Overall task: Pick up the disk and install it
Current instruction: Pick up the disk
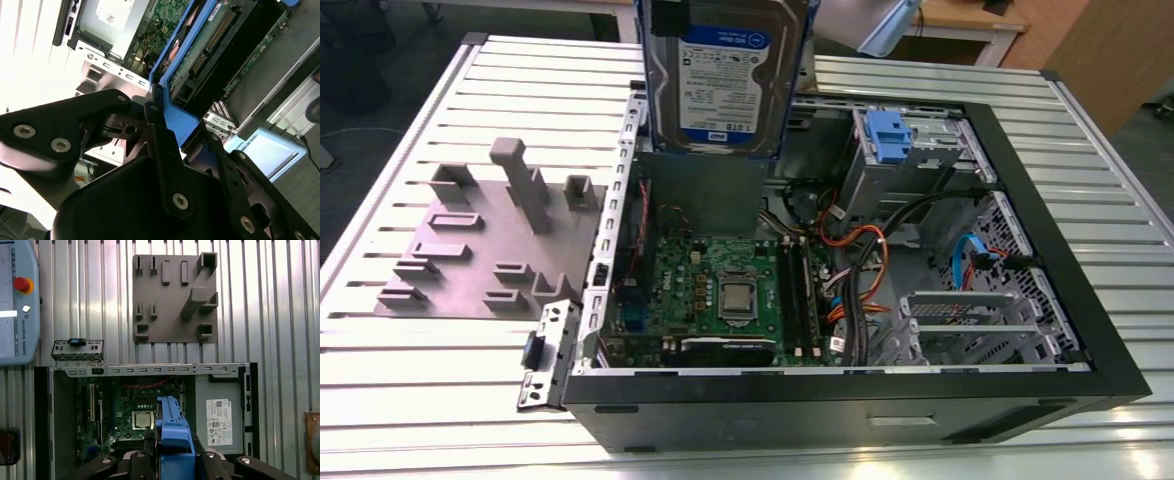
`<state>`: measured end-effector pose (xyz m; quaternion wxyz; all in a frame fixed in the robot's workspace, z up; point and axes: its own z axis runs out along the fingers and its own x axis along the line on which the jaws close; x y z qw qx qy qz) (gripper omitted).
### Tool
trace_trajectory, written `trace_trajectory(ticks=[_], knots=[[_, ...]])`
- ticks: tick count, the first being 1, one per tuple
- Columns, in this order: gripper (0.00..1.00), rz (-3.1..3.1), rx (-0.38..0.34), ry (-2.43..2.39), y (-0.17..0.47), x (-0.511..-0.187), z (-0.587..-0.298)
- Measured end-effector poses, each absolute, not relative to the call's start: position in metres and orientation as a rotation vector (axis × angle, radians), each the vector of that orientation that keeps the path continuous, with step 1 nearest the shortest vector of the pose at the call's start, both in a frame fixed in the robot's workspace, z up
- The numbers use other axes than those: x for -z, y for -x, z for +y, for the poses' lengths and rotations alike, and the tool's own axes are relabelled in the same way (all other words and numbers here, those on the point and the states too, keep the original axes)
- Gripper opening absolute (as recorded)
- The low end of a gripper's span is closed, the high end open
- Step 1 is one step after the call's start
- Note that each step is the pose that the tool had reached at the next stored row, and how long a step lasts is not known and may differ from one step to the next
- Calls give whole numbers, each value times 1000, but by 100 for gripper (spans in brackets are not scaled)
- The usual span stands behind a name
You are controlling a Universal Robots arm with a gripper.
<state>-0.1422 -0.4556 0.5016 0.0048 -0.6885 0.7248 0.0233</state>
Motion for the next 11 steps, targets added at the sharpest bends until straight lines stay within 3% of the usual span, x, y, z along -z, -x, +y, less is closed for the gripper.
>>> trace_trajectory(ticks=[11], knots=[[36, 2270, -73, 2156, 122, -502, -456]])
